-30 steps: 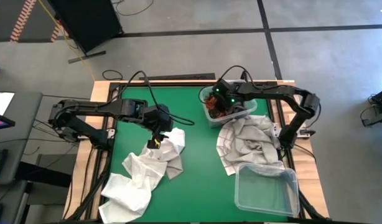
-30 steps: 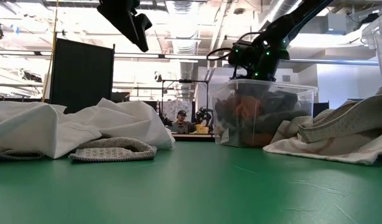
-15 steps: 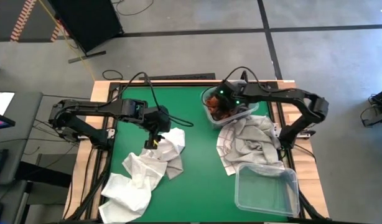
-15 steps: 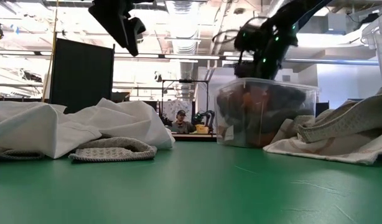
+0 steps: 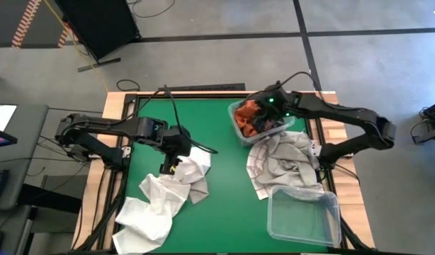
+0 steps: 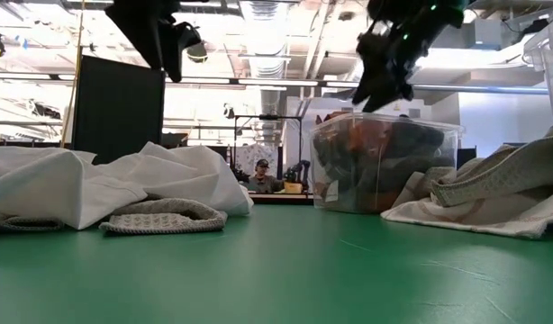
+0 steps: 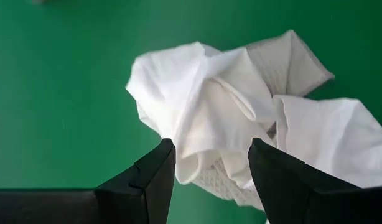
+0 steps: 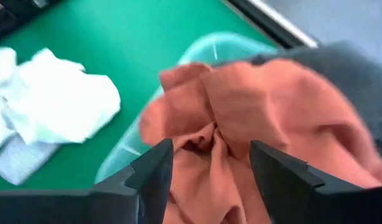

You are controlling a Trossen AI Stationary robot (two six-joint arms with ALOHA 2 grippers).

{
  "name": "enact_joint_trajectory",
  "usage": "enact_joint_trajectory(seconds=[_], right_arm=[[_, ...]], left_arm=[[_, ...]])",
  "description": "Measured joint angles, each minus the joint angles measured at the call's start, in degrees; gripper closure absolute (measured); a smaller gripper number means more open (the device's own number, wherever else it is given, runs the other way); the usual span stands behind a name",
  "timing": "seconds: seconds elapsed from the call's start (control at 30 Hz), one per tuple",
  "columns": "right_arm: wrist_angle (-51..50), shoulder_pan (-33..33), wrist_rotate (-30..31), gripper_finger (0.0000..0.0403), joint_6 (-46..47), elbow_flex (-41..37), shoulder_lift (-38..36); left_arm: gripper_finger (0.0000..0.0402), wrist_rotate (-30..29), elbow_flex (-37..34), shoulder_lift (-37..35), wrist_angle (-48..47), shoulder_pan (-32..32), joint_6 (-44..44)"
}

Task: Sort towels by color in basket
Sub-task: Put the white towel into the bottom transparent bin

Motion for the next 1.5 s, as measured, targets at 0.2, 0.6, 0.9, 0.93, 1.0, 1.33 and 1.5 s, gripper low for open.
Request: enact_joint_trajectory(seconds=[0.2, 0.6, 0.9, 0.93, 1.0, 1.33, 1.5], right_arm=[[0.38, 0.86, 0.18, 0.0163, -0.02, 0.07, -6.05], [5.15, 15.84, 0.50, 0.0163, -1.96, 0.11, -9.90], [7.54, 28.76, 9.81, 0.0163, -2.29, 0.20, -7.38], [8.19, 29.60, 10.78, 0.0163, -2.29, 0.20, -7.03], [8.10, 31.02, 12.26, 0.0163, -2.29, 0.20, -6.76], [12.65, 33.36, 13.73, 0.0163, -3.34, 0.20, -1.85], [14.28, 33.38, 13.73, 0.0163, -3.61, 0.20, 1.30]], left_arm=[[0.0207, -1.01, 0.00, 0.00, -3.02, -3.35, -3.65], [0.0207, -7.05, -0.24, 0.00, -2.48, -15.02, -11.15], [0.0197, -11.62, -15.36, -0.44, 15.02, -17.99, -7.76], [0.0192, -13.06, -17.03, -0.39, 16.87, -17.80, -7.07], [0.0177, -18.15, -19.99, -0.39, 20.96, -17.16, -5.70], [0.0084, -16.77, -29.40, 0.00, 37.93, -11.15, -1.65], [0.0075, -8.85, -33.84, 0.17, 41.38, -5.47, -2.06]])
